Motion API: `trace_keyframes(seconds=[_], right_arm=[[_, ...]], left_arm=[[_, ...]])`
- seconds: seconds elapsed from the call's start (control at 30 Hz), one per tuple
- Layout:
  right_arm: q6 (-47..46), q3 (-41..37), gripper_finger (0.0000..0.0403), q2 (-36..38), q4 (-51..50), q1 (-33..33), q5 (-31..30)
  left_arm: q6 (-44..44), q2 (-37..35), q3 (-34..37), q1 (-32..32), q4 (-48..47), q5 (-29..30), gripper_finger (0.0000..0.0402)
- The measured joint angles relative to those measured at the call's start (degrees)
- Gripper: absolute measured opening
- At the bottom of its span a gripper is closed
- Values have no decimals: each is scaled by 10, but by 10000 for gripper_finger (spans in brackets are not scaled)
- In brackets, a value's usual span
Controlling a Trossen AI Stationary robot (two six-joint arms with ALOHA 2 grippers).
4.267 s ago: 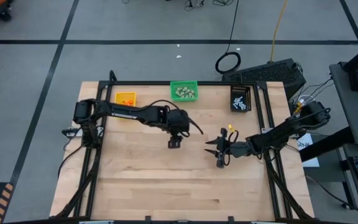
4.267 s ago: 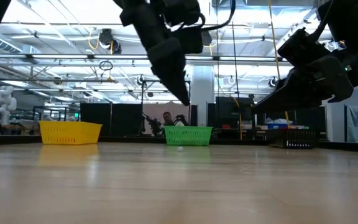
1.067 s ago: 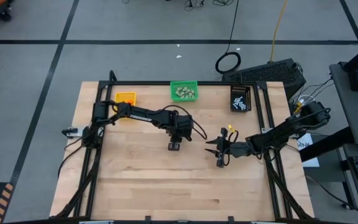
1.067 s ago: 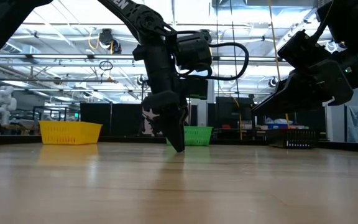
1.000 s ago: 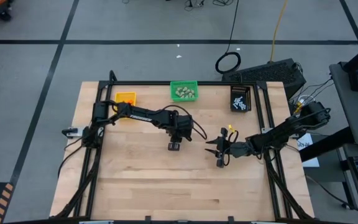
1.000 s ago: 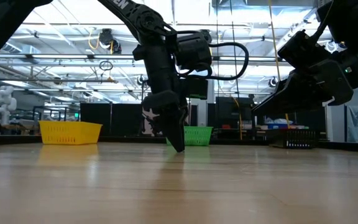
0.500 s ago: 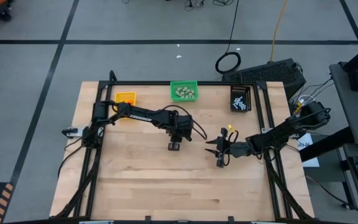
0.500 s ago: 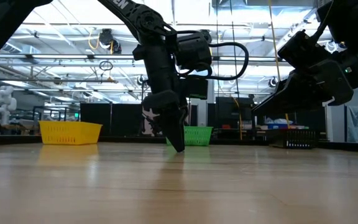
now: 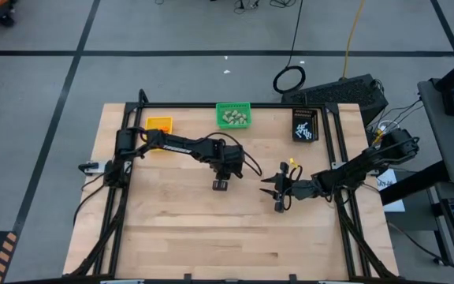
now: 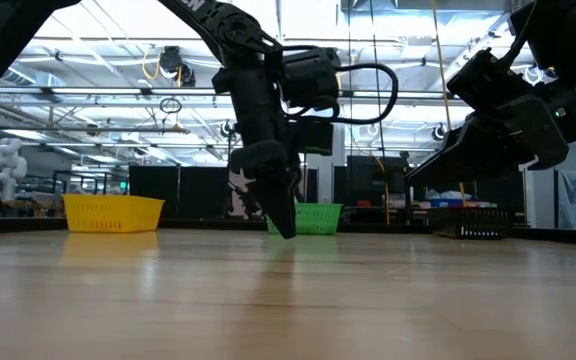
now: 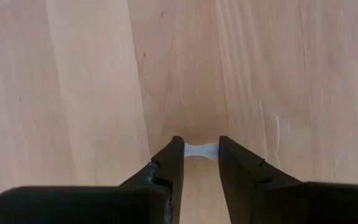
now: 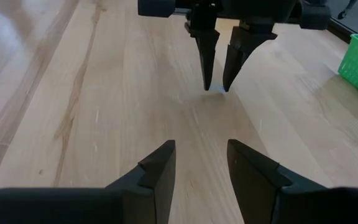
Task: Sort Halloween decoration
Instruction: Put the white bone toy into the black bin
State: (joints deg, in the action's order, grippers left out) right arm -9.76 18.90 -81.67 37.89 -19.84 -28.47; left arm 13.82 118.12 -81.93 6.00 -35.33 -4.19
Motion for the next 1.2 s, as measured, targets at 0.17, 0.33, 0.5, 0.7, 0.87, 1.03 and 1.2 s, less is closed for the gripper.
trace_keyframes(seconds=[0.17, 0.33, 0.5, 0.7, 0.87, 1.03, 1.2], right_arm=[[0, 0, 130, 0, 0, 0, 0], [0, 0, 130, 0, 0, 0, 0], [0, 0, 130, 0, 0, 0, 0], [0, 0, 130, 0, 0, 0, 0], [0, 0, 130, 0, 0, 0, 0], [0, 0, 130, 0, 0, 0, 0], [0, 0, 130, 0, 0, 0, 0]], left_arm=[[-2, -7, 0, 0, 0, 0, 85], [-11, -19, -1, 1, -3, 0, 86], [16, -20, 0, 2, -15, -24, 91], [5, -20, 0, 6, -15, -31, 143], [2, -20, 0, 6, -5, -31, 217], [-11, -11, -1, 9, 0, -31, 243], [-13, -10, -1, 7, 2, -31, 244]])
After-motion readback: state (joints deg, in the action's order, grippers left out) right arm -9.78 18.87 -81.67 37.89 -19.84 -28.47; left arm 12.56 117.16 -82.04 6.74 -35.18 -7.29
